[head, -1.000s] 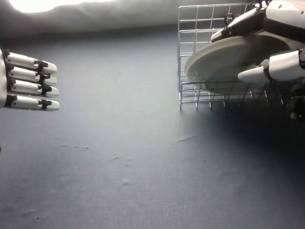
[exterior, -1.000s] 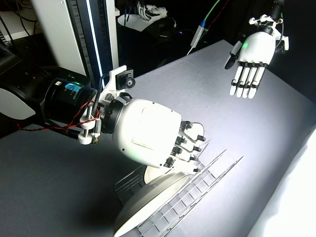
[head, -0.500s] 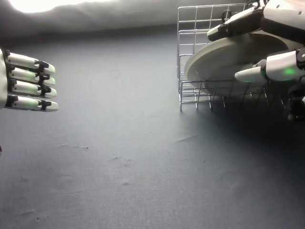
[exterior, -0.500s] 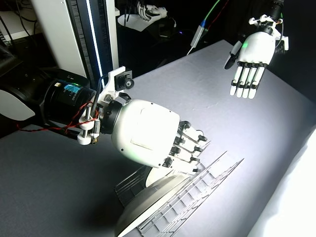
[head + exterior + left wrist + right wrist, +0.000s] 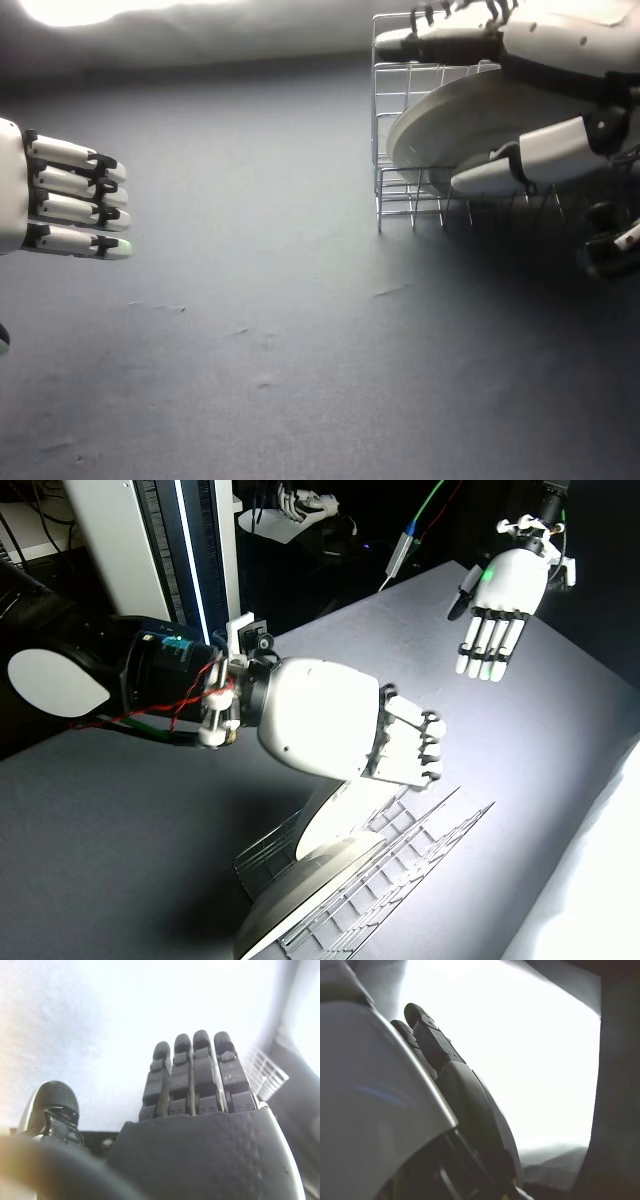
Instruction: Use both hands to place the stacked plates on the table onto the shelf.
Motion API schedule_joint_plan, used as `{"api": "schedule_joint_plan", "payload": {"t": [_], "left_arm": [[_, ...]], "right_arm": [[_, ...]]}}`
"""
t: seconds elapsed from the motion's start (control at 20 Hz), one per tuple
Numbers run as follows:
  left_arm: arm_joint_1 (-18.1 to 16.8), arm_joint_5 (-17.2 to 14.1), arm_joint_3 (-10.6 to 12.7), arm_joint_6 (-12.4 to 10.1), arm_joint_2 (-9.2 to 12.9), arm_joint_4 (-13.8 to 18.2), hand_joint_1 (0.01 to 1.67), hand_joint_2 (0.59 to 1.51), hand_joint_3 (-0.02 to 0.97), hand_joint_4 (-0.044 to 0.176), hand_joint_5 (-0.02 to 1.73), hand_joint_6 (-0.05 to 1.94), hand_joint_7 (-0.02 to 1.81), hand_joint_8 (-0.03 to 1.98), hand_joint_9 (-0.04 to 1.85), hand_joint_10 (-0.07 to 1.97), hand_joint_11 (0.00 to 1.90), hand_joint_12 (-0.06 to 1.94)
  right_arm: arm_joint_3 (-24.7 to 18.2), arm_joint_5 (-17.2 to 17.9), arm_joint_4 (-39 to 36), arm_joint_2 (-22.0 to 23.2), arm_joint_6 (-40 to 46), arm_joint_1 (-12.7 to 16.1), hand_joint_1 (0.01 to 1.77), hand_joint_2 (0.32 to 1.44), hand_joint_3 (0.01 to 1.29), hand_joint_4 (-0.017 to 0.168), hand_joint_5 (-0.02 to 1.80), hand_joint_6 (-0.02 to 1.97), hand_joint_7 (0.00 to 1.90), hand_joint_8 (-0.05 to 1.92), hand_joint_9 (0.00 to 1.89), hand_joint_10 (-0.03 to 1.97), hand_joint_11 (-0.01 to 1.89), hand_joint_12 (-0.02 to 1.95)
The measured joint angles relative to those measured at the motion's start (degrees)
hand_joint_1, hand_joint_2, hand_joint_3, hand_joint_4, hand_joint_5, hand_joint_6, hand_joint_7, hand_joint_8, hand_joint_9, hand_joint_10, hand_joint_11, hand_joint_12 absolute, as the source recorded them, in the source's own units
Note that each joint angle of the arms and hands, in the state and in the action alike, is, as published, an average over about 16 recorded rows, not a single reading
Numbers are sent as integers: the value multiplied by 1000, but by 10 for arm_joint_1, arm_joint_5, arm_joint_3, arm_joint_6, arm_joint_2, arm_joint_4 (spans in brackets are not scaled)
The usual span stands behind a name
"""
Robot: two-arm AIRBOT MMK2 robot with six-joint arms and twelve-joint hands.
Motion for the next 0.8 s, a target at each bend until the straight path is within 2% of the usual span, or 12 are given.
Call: {"api": "schedule_joint_plan", "payload": {"t": [0.4,0.8], "left_arm": [[-1,-5,-5,-9,0,0,20,1151,15,5,148,2,160,19,139,12,16,269],[-4,-8,-4,-13,0,1,20,1151,16,5,137,2,149,19,124,12,16,220]], "right_arm": [[9,47,-190,-9,-8,25,829,987,14,1,159,-1,202,21,184,18,13,566],[11,87,-315,-13,-15,35,770,983,14,4,136,-1,161,20,147,18,13,464]]}}
